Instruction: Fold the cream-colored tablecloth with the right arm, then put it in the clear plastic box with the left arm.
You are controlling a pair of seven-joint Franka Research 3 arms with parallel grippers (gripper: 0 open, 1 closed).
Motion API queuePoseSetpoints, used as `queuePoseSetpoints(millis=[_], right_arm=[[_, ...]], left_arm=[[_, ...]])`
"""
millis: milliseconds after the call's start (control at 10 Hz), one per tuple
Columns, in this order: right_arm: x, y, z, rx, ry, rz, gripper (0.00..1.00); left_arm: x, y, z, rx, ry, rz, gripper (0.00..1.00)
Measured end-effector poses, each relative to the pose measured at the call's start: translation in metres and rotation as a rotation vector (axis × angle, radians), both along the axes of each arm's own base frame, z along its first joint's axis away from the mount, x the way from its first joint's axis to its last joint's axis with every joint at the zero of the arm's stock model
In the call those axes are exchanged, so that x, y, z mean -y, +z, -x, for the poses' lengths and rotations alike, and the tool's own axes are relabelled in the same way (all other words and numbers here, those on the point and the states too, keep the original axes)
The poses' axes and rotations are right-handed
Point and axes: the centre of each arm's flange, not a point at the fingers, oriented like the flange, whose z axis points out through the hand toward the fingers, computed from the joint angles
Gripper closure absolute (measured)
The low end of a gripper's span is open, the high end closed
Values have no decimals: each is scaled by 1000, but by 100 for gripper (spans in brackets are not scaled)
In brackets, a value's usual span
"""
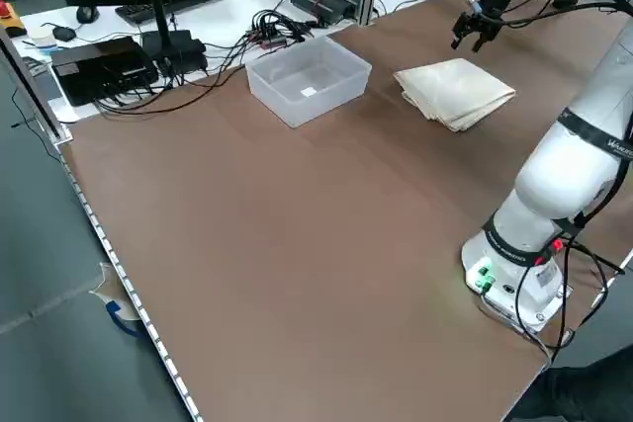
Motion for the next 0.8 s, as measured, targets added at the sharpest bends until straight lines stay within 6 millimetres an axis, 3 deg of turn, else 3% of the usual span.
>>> queuePoseSetpoints(millis=[400,800], right_arm=[[42,24,-34,-42,-81,128,0],[128,64,-85,-105,-57,240,0]], left_arm=[[18,-7,1,-23,-30,13,1],[24,-39,28,-67,5,170,8]])
